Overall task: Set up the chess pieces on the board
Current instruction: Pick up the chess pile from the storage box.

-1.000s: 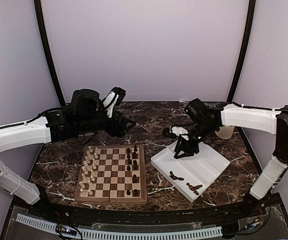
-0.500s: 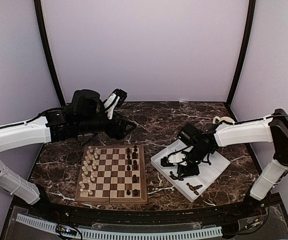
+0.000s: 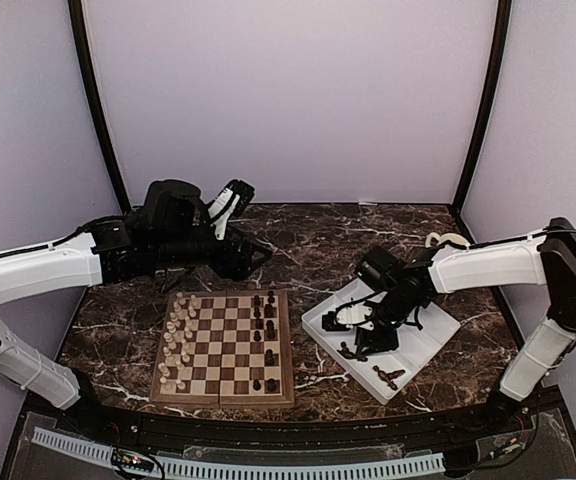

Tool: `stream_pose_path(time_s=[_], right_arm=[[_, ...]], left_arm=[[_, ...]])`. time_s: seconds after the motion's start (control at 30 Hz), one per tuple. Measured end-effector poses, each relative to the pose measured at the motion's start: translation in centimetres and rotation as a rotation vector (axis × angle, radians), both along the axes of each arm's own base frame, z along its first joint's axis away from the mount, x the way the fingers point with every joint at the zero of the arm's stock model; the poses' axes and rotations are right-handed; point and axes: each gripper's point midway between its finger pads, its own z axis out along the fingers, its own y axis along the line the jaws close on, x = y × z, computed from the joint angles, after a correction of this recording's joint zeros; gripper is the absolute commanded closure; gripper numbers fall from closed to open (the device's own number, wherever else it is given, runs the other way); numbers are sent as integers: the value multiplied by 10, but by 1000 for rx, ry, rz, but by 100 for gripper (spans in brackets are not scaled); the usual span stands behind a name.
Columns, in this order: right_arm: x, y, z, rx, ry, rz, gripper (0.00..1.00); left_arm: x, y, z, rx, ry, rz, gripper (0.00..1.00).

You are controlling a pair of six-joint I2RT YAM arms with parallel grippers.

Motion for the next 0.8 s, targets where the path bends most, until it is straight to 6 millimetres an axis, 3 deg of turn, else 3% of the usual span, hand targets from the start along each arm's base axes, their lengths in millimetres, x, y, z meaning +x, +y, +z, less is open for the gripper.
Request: stream_pose_path(time_s=[0.33,0.5,0.7,0.8], right_arm=[[-12,-3,2,2,25,7,66],[-14,-4,-4,-17,28,-3,77],[-10,-4,-15,-40,22,-17,99],[-9,-5,-14,-48,13,-12,100]], left_arm=[[0,0,0,-1,1,0,24],[0,0,0,-4,3,-1,24],[0,-1,0,-4,3,-2,23],[-1,-1,0,-2,2,-10,24]])
